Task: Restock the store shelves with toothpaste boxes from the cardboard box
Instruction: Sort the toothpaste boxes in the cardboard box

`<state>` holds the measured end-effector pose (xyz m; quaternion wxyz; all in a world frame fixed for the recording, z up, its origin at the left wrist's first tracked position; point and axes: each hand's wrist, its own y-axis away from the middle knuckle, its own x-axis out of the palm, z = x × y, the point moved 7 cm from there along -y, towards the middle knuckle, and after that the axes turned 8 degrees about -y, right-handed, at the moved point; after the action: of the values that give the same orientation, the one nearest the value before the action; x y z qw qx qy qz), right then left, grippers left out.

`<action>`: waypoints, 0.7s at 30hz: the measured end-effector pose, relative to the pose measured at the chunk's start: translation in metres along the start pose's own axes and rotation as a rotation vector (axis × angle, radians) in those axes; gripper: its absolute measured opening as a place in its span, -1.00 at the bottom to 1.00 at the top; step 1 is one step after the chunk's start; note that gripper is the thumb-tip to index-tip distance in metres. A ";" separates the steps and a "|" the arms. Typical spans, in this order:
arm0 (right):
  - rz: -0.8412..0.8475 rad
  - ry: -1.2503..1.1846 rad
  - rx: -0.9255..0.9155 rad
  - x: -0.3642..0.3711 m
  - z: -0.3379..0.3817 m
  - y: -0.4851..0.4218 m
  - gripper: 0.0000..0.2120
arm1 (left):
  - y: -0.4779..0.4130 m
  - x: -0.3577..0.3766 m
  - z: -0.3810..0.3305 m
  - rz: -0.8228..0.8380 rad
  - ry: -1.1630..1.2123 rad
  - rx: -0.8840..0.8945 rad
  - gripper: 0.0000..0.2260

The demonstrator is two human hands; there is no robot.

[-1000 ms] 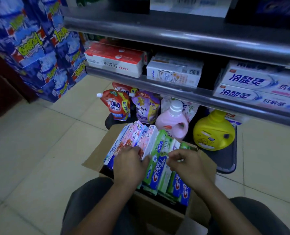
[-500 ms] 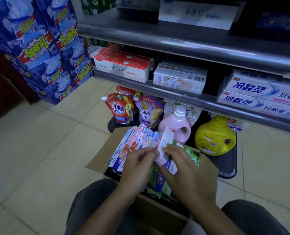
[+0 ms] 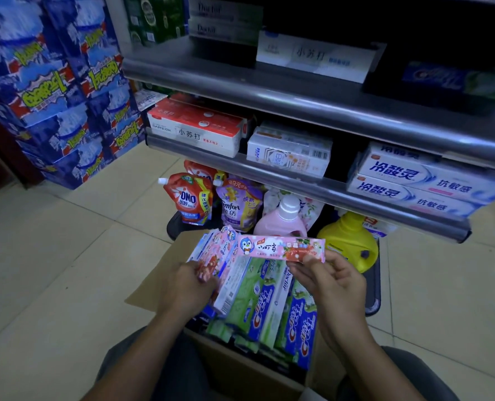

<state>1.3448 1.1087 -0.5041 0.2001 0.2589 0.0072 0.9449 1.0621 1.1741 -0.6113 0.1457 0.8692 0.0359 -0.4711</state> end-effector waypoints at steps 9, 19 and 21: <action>0.036 -0.077 -0.025 0.008 0.039 -0.011 -0.77 | 0.016 -0.075 -0.035 -0.379 0.371 0.249 -0.82; 0.105 -0.140 -0.336 0.037 0.184 -0.053 -0.69 | 0.039 -0.202 -0.218 -0.200 0.961 0.655 -0.75; 0.121 -0.140 -0.408 0.038 0.216 -0.060 -0.77 | 0.045 -0.213 -0.266 -0.108 0.976 0.686 -0.71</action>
<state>1.4433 1.1591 -0.3059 0.1912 0.2782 -0.2136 0.9167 1.1686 1.2240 -0.2879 -0.2008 0.9795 -0.0113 -0.0086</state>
